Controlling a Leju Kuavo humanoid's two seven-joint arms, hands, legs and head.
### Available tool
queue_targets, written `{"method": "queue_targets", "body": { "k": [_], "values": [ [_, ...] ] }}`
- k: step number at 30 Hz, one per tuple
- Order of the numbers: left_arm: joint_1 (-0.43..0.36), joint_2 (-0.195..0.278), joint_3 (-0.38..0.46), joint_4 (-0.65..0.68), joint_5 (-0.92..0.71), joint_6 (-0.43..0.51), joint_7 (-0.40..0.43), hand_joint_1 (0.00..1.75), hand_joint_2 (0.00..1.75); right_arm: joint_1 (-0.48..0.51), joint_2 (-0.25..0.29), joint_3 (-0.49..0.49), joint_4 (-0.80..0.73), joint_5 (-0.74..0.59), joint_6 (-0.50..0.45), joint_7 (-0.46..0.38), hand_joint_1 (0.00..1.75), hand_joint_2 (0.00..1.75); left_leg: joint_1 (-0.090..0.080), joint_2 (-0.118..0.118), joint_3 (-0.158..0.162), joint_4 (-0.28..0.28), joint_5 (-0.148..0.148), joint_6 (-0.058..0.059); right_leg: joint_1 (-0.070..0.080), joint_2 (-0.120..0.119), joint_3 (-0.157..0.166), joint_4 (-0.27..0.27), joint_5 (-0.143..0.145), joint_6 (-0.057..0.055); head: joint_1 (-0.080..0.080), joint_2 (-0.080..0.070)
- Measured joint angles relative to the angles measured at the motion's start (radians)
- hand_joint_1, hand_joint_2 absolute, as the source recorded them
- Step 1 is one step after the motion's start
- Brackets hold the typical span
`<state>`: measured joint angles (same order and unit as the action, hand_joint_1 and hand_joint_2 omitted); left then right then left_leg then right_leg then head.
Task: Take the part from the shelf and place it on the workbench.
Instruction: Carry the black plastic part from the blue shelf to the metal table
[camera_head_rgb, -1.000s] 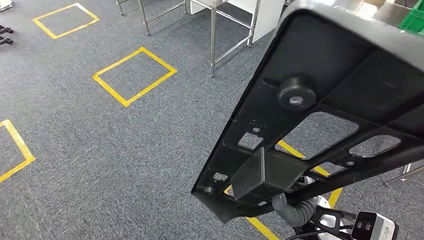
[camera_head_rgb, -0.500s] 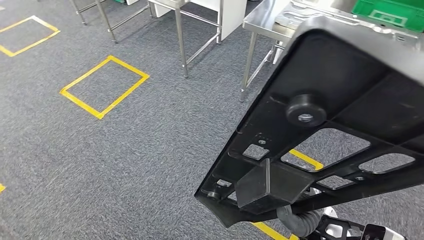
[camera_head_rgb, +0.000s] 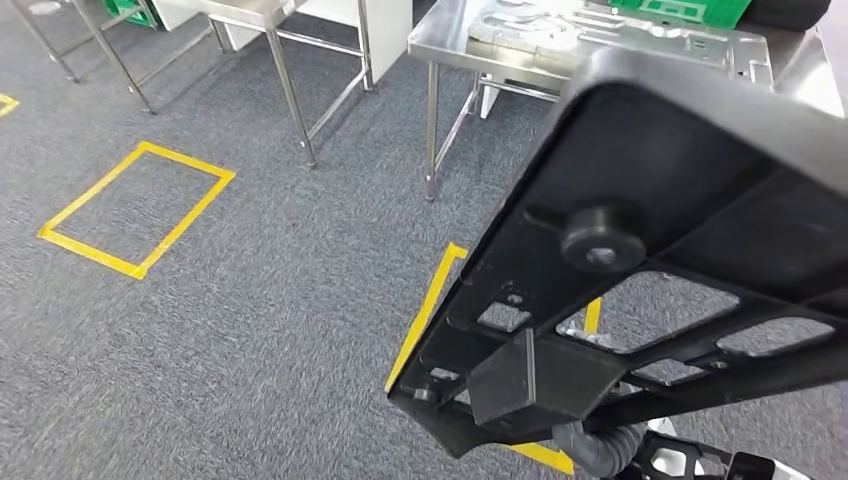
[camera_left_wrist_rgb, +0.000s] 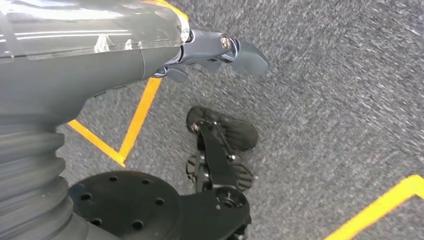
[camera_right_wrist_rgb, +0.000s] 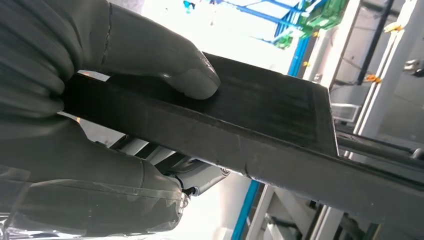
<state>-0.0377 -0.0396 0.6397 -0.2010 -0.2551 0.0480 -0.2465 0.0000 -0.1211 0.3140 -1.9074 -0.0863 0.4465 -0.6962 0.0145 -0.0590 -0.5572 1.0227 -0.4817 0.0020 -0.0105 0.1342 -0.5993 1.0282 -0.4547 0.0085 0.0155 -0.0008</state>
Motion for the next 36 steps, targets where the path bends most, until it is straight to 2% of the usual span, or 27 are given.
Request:
{"method": "queue_targets", "body": {
  "k": [1,2,4,5,6,7,8,9,11,12,13,15,16,17,19,20,21,22,23,25,26,27,28,30,32,34,36],
  "values": [
    [-0.001,0.0,0.0,0.0,-0.001,-0.002,-0.001,0.0,1.75,-0.001,0.0,-0.001,-0.003,0.001,-0.002,0.003,1.62,1.75,0.001,0.012,0.003,-0.005,0.003,0.007,0.002,-0.012,-0.003,0.006,-0.004,0.005,0.002,0.0],
    [-0.002,-0.001,0.0,-0.001,-0.001,-0.004,-0.001,0.0,1.75,-0.003,0.0,-0.001,-0.006,0.001,-0.003,0.006,1.62,1.75,0.003,0.025,0.006,-0.012,0.005,0.013,0.004,-0.037,-0.014,0.028,-0.019,0.01,0.005,0.0],
    [-0.002,0.0,0.0,-0.002,-0.002,-0.006,-0.003,0.0,1.75,-0.01,0.0,-0.002,-0.01,0.003,-0.008,0.01,1.62,1.75,0.005,0.052,0.009,-0.019,0.007,0.02,0.005,-0.1,-0.068,0.135,-0.076,0.018,0.011,0.0],
    [-0.002,0.0,0.0,-0.002,-0.002,-0.007,-0.004,0.0,1.75,-0.013,0.0,-0.002,-0.01,0.004,-0.01,0.012,1.62,1.75,0.004,0.065,0.009,-0.019,0.006,0.021,0.002,-0.117,-0.104,0.203,-0.104,0.021,0.012,0.0],
    [-0.002,0.001,0.0,-0.002,-0.003,-0.009,-0.004,0.0,1.75,-0.014,0.0,-0.002,-0.01,0.004,-0.011,0.013,1.62,1.75,0.004,0.079,0.009,-0.019,0.004,0.021,0.0,-0.125,-0.131,0.254,-0.119,0.024,0.012,0.0],
    [-0.002,0.001,0.0,-0.002,-0.005,-0.011,-0.004,0.0,1.75,-0.014,0.0,-0.002,-0.01,0.005,-0.012,0.015,1.62,1.75,0.003,0.092,0.011,-0.018,0.002,0.02,-0.003,-0.129,-0.141,0.27,-0.113,0.026,0.012,0.0],
    [-0.003,0.001,0.0,-0.002,-0.006,-0.013,-0.004,0.0,1.75,-0.015,0.0,-0.002,-0.01,0.005,-0.013,0.017,1.62,1.75,0.004,0.104,0.013,-0.018,0.0,0.018,-0.005,-0.134,-0.13,0.246,-0.09,0.026,0.012,0.0],
    [-0.004,0.0,0.0,-0.002,-0.007,-0.015,-0.004,0.0,1.75,-0.018,0.0,-0.002,-0.01,0.005,-0.013,0.02,1.62,1.75,0.004,0.116,0.017,-0.018,-0.003,0.016,-0.005,-0.143,-0.099,0.186,-0.054,0.025,0.012,0.0],
    [-0.005,-0.001,0.0,-0.002,-0.009,-0.018,-0.005,0.0,1.75,-0.024,0.0,-0.002,-0.01,0.005,-0.013,0.024,1.62,1.75,0.001,0.136,0.026,-0.018,-0.01,0.007,0.002,-0.182,-0.027,0.049,-0.002,0.016,0.012,0.0],
    [-0.006,-0.001,0.0,-0.002,-0.009,-0.018,-0.005,0.0,1.75,-0.027,0.0,-0.002,-0.011,0.005,-0.013,0.025,1.62,1.75,-0.001,0.144,0.03,-0.018,-0.014,0.002,0.007,-0.195,-0.006,0.009,0.008,0.01,0.012,0.0],
    [-0.007,-0.001,0.0,-0.002,-0.009,-0.019,-0.005,0.0,1.75,-0.029,0.0,-0.002,-0.012,0.005,-0.014,0.025,1.62,1.75,-0.003,0.153,0.033,-0.018,-0.017,-0.004,0.012,-0.2,0.0,-0.007,0.006,0.004,0.012,0.0],
    [-0.011,-0.001,0.0,-0.002,-0.009,-0.019,-0.004,0.0,1.75,-0.031,0.0,-0.002,-0.014,0.005,-0.014,0.028,1.62,1.75,-0.004,0.168,0.039,-0.02,-0.024,-0.015,0.012,-0.176,0.0,-0.009,0.007,-0.007,0.011,0.0],
    [-0.013,-0.001,0.0,-0.002,-0.009,-0.019,-0.004,0.0,1.75,-0.032,0.0,-0.002,-0.016,0.005,-0.014,0.03,1.62,1.75,-0.003,0.158,0.041,-0.014,-0.031,-0.021,0.009,-0.165,0.002,-0.013,0.008,-0.012,0.011,0.0],
    [-0.015,-0.001,0.0,-0.002,-0.009,-0.019,-0.003,0.0,1.75,-0.035,0.002,-0.001,-0.018,0.005,-0.014,0.033,1.62,1.75,-0.002,0.138,0.035,0.007,-0.047,-0.025,0.006,-0.155,0.004,-0.017,0.01,-0.019,0.01,0.0],
    [-0.016,0.0,0.0,-0.002,-0.01,-0.019,0.0,0.0,1.75,-0.041,0.005,-0.001,-0.02,0.004,-0.014,0.041,1.62,1.75,0.001,0.085,-0.013,0.113,-0.104,-0.029,0.003,-0.137,0.008,-0.02,0.011,-0.029,0.009,0.0],
    [-0.015,-0.001,0.0,-0.002,-0.011,-0.019,0.001,0.0,1.75,-0.043,0.007,0.0,-0.02,0.003,-0.014,0.044,1.62,1.75,0.001,0.072,-0.05,0.185,-0.135,-0.029,0.004,-0.126,0.008,-0.02,0.01,-0.032,0.008,0.0],
    [-0.013,-0.001,0.0,-0.002,-0.013,-0.02,0.003,0.0,1.75,-0.044,0.008,0.0,-0.02,0.002,-0.015,0.045,1.62,1.75,0.001,0.067,-0.084,0.245,-0.153,-0.03,0.005,-0.113,0.008,-0.019,0.009,-0.033,0.008,0.0],
    [-0.011,-0.001,0.0,-0.002,-0.015,-0.021,0.005,0.0,1.75,-0.043,0.008,0.0,-0.02,0.001,-0.016,0.044,1.62,1.75,0.001,0.066,-0.104,0.274,-0.151,-0.029,0.007,-0.1,0.009,-0.018,0.008,-0.034,0.008,0.0],
    [-0.009,-0.001,0.0,-0.002,-0.017,-0.022,0.005,0.0,1.75,-0.043,0.008,0.0,-0.02,0.001,-0.018,0.043,1.62,1.75,0.001,0.065,-0.106,0.262,-0.127,-0.027,0.007,-0.088,0.01,-0.016,0.007,-0.034,0.008,0.0],
    [-0.008,0.0,0.0,-0.002,-0.021,-0.025,0.005,0.0,1.75,-0.041,0.008,0.0,-0.021,0.008,-0.023,0.036,1.62,1.75,0.0,0.058,-0.065,0.142,-0.045,-0.02,0.007,-0.069,0.015,-0.011,0.001,-0.032,0.008,0.0],
    [-0.009,0.001,0.0,-0.002,-0.024,-0.027,0.005,0.0,1.75,-0.039,0.008,0.0,-0.022,0.014,-0.027,0.03,1.62,1.75,-0.001,0.053,-0.039,0.076,-0.015,-0.015,0.009,-0.063,0.015,-0.007,-0.002,-0.029,0.008,0.0],
    [-0.011,0.002,0.0,-0.002,-0.026,-0.029,0.005,0.0,1.75,-0.037,0.008,0.0,-0.024,0.02,-0.03,0.024,1.62,1.75,-0.002,0.048,-0.021,0.031,0.002,-0.01,0.009,-0.057,0.014,-0.004,-0.005,-0.025,0.008,0.0],
    [-0.013,0.002,0.0,-0.002,-0.029,-0.032,0.004,0.0,1.75,-0.035,0.008,0.0,-0.026,0.027,-0.032,0.02,1.62,1.75,-0.004,0.044,-0.013,0.008,0.006,-0.006,0.009,-0.053,0.012,-0.002,-0.006,-0.019,0.008,0.0],
    [-0.017,0.003,0.0,-0.002,-0.033,-0.036,0.004,0.0,1.75,-0.031,0.008,0.001,-0.032,0.035,-0.033,0.016,1.62,1.75,-0.005,0.043,-0.011,0.001,0.006,0.004,0.008,-0.049,0.01,-0.003,-0.006,-0.007,0.008,0.0],
    [-0.017,0.002,0.0,-0.002,-0.037,-0.039,0.003,0.0,1.75,-0.028,0.008,0.001,-0.04,0.039,-0.033,0.013,1.62,1.75,-0.002,0.049,-0.006,-0.01,0.012,0.016,0.008,-0.067,0.003,0.014,-0.02,0.003,0.01,0.0],
    [-0.016,0.002,0.0,-0.002,-0.039,-0.04,0.002,0.0,1.75,-0.027,0.008,0.0,-0.048,0.041,-0.033,0.011,1.62,1.75,0.001,0.056,-0.001,-0.019,0.014,0.024,0.006,-0.103,-0.039,0.103,-0.069,0.012,0.013,0.0],
    [-0.015,0.002,0.0,-0.002,-0.043,-0.041,0.0,0.0,1.75,-0.025,0.008,0.0,-0.051,0.042,-0.033,0.01,1.62,1.75,0.001,0.061,-0.001,-0.019,0.012,0.027,0.0,-0.122,-0.106,0.228,-0.121,0.02,0.015,0.0]
  ]
}}
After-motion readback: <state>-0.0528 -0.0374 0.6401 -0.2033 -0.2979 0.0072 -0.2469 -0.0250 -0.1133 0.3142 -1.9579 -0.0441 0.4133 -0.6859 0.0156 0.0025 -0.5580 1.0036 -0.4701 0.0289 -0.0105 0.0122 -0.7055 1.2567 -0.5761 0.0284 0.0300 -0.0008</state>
